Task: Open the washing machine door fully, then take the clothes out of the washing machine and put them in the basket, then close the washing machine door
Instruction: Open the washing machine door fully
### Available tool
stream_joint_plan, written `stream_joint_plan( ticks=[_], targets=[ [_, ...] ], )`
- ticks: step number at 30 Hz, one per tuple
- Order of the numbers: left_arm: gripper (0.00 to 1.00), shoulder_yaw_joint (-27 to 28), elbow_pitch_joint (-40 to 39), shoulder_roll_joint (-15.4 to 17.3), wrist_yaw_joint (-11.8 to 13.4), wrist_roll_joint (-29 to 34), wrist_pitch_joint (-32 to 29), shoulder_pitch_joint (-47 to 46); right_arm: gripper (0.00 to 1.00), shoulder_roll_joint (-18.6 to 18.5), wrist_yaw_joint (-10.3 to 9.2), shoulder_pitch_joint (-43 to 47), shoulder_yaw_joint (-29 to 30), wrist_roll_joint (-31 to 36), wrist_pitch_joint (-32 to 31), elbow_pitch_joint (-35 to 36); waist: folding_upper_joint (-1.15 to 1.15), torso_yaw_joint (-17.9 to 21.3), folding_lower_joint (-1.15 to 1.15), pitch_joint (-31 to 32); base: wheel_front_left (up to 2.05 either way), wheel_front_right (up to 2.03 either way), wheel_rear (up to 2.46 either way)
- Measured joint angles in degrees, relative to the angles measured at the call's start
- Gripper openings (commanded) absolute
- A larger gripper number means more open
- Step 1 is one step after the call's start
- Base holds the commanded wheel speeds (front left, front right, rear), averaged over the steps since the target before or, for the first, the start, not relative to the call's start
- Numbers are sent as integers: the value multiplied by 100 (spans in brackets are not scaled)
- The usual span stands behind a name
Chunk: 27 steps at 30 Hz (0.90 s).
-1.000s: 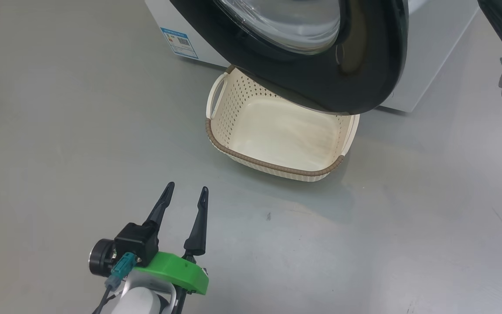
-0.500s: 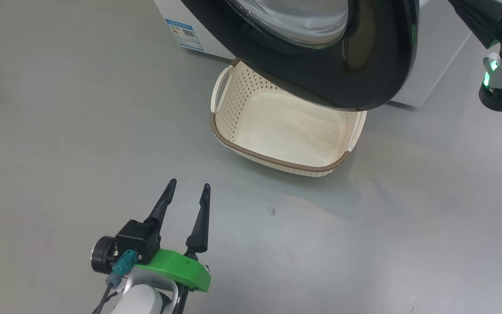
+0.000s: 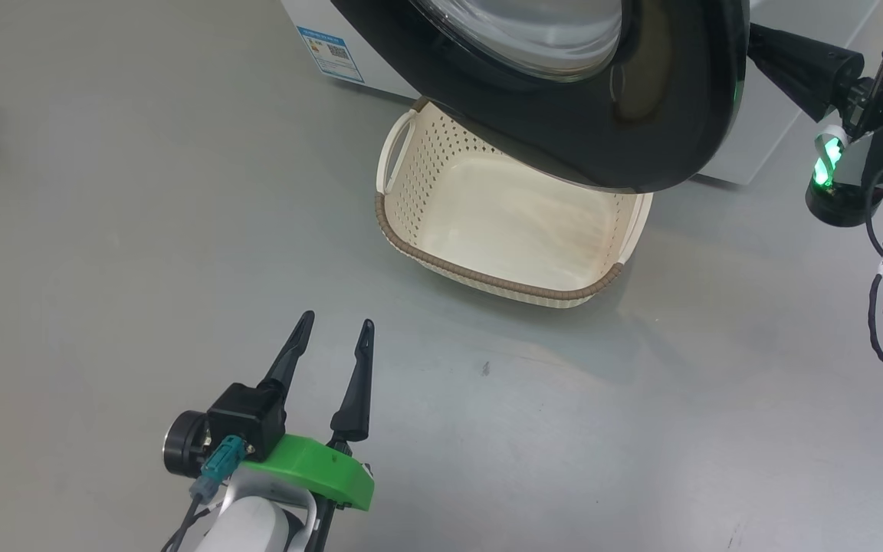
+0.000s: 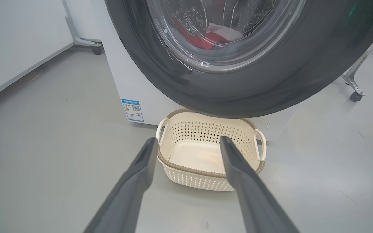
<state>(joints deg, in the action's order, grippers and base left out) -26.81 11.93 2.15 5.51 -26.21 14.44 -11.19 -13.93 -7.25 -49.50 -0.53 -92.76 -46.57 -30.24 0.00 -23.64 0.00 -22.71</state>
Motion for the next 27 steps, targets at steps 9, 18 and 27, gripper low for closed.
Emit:
stream_joint_plan(
  ticks=[9, 18, 27],
  targets=[
    [100, -21, 0, 0, 25, -5, 0, -1, 0, 7, 0, -123, -35, -101, -163, -224, 0, -15, 0, -8, 0, 0, 0],
    [100, -20, 3, 0, 26, -11, 0, -7, 0, 44, 0, -197, -36, -213, -309, -401, 0, -27, 0, 1, 0, 0, 0],
    [100, -58, 16, 0, 43, -11, 0, -9, 0, 52, 1, -215, -111, -252, -431, -534, 0, -37, 0, 60, 0, 0, 0]
  ],
)
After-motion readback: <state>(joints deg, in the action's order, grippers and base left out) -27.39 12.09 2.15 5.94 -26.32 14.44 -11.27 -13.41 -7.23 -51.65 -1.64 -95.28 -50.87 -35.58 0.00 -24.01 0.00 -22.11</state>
